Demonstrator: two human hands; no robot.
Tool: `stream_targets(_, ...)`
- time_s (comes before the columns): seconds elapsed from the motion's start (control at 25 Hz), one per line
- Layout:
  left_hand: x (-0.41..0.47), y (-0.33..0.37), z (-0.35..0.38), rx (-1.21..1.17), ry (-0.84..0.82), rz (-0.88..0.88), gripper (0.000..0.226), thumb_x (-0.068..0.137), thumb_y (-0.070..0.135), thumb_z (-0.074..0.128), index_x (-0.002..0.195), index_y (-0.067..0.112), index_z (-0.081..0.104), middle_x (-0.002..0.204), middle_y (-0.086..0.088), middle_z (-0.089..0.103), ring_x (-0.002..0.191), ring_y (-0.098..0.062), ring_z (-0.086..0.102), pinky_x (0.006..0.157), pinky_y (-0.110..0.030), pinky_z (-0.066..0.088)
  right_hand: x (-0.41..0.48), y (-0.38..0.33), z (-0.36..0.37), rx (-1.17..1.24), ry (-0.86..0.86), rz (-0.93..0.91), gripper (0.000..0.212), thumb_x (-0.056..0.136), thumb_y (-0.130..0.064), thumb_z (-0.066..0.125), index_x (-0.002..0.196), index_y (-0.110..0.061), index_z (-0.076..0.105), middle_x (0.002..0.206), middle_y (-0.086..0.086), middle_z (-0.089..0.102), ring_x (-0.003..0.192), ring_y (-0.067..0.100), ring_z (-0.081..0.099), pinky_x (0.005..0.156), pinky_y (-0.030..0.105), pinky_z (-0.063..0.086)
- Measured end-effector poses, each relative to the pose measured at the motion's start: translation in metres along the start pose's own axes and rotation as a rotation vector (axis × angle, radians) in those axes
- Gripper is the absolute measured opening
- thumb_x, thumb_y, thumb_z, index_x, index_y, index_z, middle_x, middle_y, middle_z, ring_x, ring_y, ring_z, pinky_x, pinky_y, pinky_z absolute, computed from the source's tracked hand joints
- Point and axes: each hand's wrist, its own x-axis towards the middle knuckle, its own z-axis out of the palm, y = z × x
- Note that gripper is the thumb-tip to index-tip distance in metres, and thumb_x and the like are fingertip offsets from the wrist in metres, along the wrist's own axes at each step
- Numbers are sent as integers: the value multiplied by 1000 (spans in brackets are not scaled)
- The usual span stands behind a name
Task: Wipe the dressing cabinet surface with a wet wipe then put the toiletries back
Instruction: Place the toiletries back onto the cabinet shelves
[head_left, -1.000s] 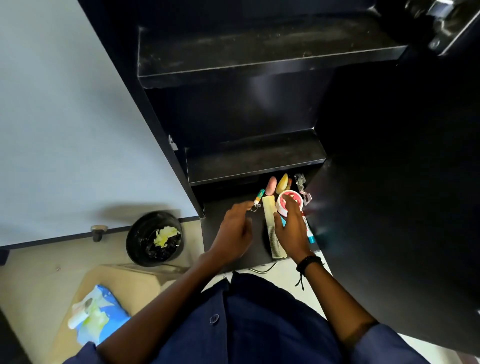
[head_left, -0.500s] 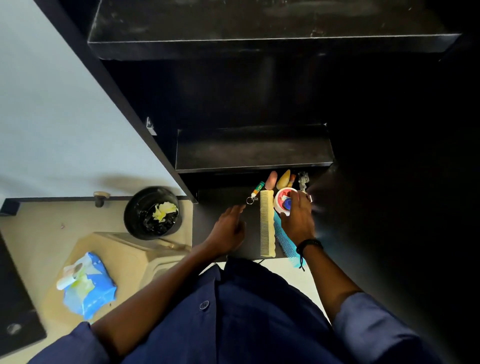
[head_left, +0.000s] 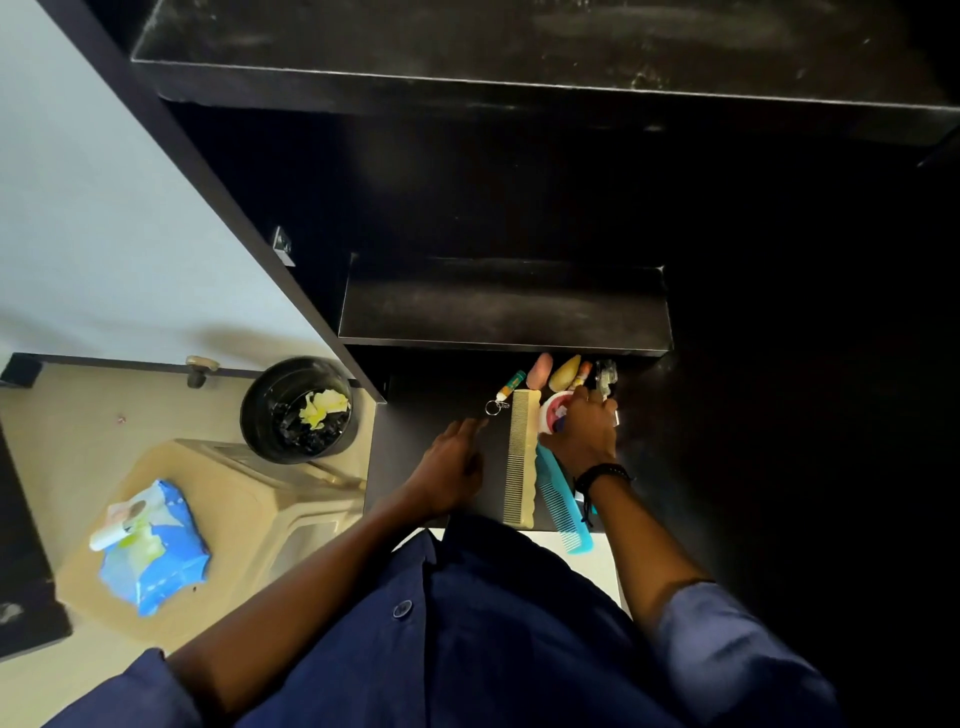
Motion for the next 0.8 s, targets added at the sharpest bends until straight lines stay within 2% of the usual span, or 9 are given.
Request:
stream_targets(0.12, -1, 3, -2, 0, -12, 25, 64, 89, 13, 57, 145, 13, 28, 140, -12, 41, 128, -30, 43, 104, -39, 38, -14, -12, -19, 146, -38, -64, 80, 61, -46, 83, 123, -8, 49, 124, 11, 55, 116, 31, 48, 96, 37, 41)
stream_targets(0.24, -5, 9, -12, -58, 30, 91, 82, 76, 18, 75, 143, 13, 30, 139, -10, 42, 126, -26, 44, 100, -36, 41, -31, -35, -44, 303, -83, -144, 88, 57, -49, 85, 128, -14, 47, 124, 5, 55, 116, 25, 50, 95, 35, 48)
stream_targets(0.32, -10, 13, -19, -160, 110, 125, 93, 63, 22, 86, 140, 15, 33, 135, -4, 44, 119, -17, 48, 95, -30, 44, -42, -52, -54, 384, -107, -197, 94, 54, -55, 83, 132, -20, 44, 127, 0, 54, 118, 20, 50, 96, 34, 50)
stream_targets(0.44, -15, 15, -27, -262, 297, 112, 91, 54, 35, 90, 129, 21, 41, 123, 1, 54, 103, -11, 58, 83, -26, 51, -57, -69, -66, 469, -156, -264, 96, 53, -59, 82, 135, -26, 44, 129, -3, 55, 118, 16, 52, 96, 34, 51)
stream_targets(0.52, -18, 10, -31, -241, 389, 105, 86, 54, 40, 88, 125, 18, 44, 118, -1, 57, 99, -14, 60, 79, -28, 52, -67, -77, -74, 565, -134, -303, 79, 60, -48, 84, 129, -22, 55, 127, -2, 61, 116, 13, 56, 97, 31, 51)
stream_targets(0.64, -23, 4, -38, -241, 472, 72, 83, 55, 48, 83, 120, 16, 44, 113, -3, 60, 98, -18, 62, 75, -32, 53, -84, -85, -82, 733, -46, -335, 45, 69, -28, 84, 110, -15, 71, 114, 0, 70, 105, 5, 61, 94, 28, 53)
stream_targets(0.8, -32, 5, -46, -282, 542, 95, 80, 58, 53, 83, 118, 19, 42, 112, 0, 59, 97, -14, 62, 72, -24, 54, -89, -87, -84, 882, 60, -338, 22, 79, -27, 77, 99, -20, 74, 97, -10, 71, 94, 4, 66, 90, 37, 55)
